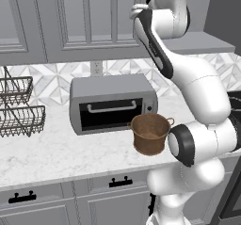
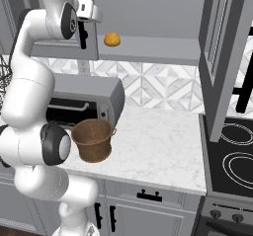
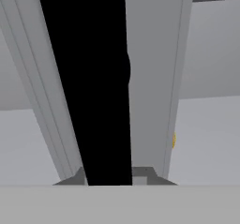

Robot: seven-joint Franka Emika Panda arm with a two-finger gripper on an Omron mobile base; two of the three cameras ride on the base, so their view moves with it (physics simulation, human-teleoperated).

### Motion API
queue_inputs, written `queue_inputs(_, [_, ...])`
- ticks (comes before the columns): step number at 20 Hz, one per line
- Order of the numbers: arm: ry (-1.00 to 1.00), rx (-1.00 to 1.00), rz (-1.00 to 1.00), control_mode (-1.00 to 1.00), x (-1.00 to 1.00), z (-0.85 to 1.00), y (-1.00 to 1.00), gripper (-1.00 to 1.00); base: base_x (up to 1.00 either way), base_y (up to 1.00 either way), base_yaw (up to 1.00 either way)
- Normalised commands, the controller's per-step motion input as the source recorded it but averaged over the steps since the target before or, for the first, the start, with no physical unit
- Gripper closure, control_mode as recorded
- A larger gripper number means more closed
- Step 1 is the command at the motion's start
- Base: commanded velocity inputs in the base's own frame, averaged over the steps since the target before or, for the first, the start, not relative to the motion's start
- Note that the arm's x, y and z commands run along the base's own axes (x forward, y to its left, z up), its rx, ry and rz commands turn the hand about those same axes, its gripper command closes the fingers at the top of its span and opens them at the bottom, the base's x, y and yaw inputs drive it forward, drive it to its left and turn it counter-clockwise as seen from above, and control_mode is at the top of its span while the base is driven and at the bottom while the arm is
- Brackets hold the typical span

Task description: Open the cabinet, pick up the bread from the cabinet and place it in the basket. Then move the basket to the dining counter.

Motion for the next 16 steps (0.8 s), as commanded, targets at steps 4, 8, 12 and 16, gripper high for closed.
queue_inputs(4, [0.0,0.0,0.0,-1.0,0.0,0.0,0.11,1.0,0.0,0.0,0.0])
queue_inputs(8, [0.0,-0.04,-0.07,-1.0,-0.32,0.04,0.59,1.0,0.0,0.0,0.0])
queue_inputs(12, [-0.01,-0.04,-0.11,-1.0,-0.75,0.06,0.6,1.0,0.0,0.0,0.0])
queue_inputs(16, [-0.01,-0.06,-0.03,-1.0,-0.97,0.09,0.68,1.0,0.0,0.0,0.0])
